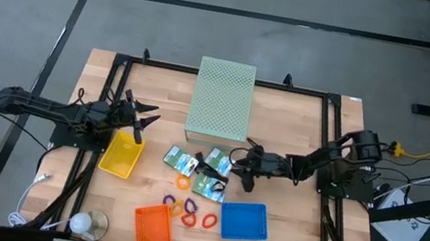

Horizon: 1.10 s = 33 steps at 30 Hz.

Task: Pick & Place Office Desk Supplies
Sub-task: Put the crayon box into the blue bin

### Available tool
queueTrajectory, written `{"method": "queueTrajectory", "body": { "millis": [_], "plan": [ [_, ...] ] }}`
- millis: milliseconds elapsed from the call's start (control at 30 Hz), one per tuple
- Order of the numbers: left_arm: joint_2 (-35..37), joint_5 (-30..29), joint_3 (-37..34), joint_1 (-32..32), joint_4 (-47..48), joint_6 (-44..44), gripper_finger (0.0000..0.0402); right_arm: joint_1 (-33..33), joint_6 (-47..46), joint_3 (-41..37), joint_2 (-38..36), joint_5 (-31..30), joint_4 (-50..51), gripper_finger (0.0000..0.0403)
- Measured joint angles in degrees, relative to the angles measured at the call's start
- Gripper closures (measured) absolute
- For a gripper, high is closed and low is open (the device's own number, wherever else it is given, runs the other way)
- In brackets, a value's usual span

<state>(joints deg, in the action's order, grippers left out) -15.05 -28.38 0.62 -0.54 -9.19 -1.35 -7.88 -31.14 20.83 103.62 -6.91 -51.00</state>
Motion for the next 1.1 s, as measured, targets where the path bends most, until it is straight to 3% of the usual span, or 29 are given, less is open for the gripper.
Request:
{"method": "queueTrajectory", "body": {
  "millis": [267,600,933,1100],
  "plan": [
    [0.0,1.3,0.0,0.0,0.0,0.3,0.0258,0.7,1.6,0.2,0.0,0.4,0.4,0.0218],
    [0.0,1.3,0.0,0.0,0.1,0.4,0.0258,0.7,3.3,0.2,0.1,0.7,0.9,0.039],
    [0.0,1.2,0.0,0.0,0.1,0.3,0.0258,0.7,3.5,0.1,-0.3,3.0,0.2,0.0399],
    [0.0,1.2,0.0,0.0,0.1,0.2,0.0258,0.7,4.4,0.1,-4.3,6.2,-0.4,0.0401]
  ]
}}
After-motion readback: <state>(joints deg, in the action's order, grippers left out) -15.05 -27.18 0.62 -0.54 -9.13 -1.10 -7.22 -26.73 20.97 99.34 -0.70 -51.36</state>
